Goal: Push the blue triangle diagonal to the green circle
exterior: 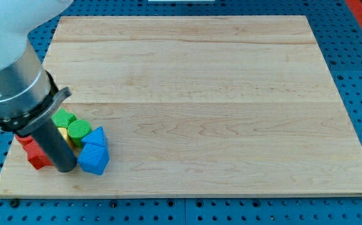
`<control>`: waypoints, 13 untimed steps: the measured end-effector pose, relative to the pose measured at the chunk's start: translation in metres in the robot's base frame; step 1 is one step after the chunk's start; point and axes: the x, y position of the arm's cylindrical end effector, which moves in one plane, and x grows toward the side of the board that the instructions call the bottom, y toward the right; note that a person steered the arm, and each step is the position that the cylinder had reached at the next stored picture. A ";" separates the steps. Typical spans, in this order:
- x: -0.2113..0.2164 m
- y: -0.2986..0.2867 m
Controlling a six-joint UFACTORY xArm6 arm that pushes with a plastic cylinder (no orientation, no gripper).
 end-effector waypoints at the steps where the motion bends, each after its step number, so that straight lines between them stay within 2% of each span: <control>1: -0.006 0.059; 2: -0.012 0.091; 4: 0.011 0.054; 5: 0.002 0.020; 6: -0.025 0.022; 8: -0.063 0.128; 11: -0.062 0.015; 13: -0.118 0.020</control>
